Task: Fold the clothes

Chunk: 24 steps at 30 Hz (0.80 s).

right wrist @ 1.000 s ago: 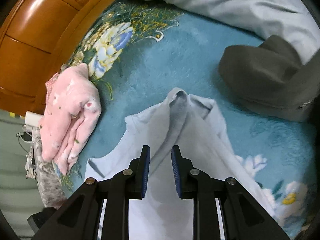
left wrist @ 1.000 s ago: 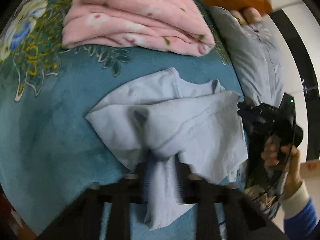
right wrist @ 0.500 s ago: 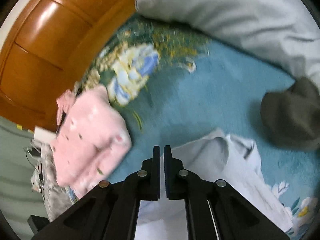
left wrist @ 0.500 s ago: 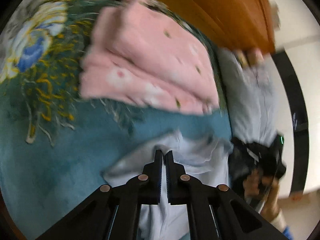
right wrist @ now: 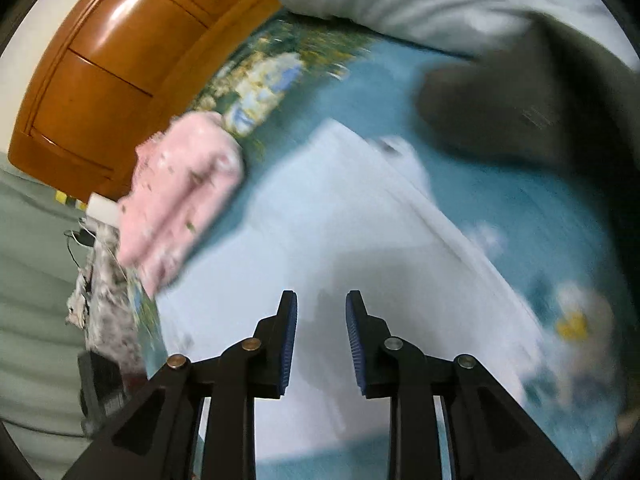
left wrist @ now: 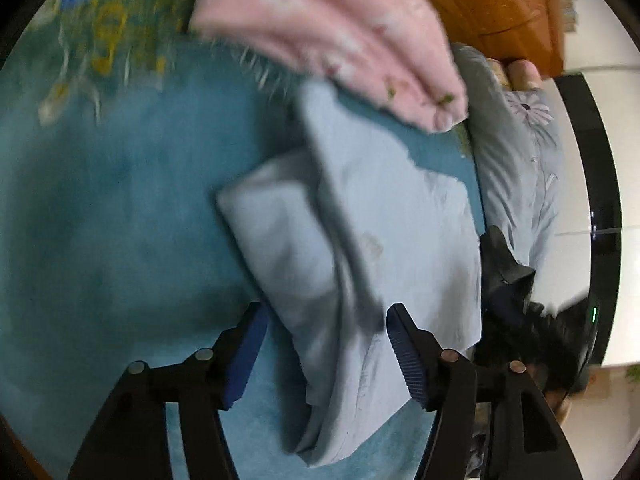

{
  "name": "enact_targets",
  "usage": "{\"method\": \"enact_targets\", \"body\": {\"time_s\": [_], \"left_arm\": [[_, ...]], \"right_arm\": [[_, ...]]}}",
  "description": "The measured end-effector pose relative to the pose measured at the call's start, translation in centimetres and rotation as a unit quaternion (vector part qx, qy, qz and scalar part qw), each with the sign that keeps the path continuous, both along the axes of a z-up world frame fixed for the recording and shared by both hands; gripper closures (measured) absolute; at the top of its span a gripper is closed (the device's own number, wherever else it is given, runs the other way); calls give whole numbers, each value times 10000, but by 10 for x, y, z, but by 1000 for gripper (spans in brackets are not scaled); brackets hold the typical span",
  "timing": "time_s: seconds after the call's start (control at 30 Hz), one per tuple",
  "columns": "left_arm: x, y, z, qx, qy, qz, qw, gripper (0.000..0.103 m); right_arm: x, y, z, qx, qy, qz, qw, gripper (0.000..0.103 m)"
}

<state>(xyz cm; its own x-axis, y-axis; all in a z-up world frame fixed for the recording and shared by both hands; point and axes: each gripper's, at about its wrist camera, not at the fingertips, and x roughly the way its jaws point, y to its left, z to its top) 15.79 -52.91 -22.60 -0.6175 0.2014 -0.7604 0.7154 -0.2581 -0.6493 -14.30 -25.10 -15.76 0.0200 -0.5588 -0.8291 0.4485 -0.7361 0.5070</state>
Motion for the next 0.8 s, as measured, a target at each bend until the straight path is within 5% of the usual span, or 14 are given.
{"method": "enact_targets", "body": {"time_s": [0.13,0.2,0.27,0.4,0.6,0.7,0.8], "left_arm": [[0,8,-3,65,297,319,9990,42],[0,8,-5,55,270,454,9986,81],[1,7,-9,127,194,605,9979,86],[16,14,-2,206,236,964,9948,89],[65,16,27,-293,-53,1131,9931,89],[65,18,37,-344,-344,953,9943,89],[34,33,73,-866,-596,443,9935,89]], "right_arm": [[19,52,-7,59,-227,-209,9995,77],[27,69,-10,76,-347,-278,9990,77],[34,79,-13,88,-431,-299,9986,77],[45,92,-14,-27,-583,-330,9977,77],[61,103,-7,-113,-508,-43,9986,77],[64,104,-10,-123,-549,-3,9984,77],[65,104,-14,-190,-658,-54,9976,77]]}}
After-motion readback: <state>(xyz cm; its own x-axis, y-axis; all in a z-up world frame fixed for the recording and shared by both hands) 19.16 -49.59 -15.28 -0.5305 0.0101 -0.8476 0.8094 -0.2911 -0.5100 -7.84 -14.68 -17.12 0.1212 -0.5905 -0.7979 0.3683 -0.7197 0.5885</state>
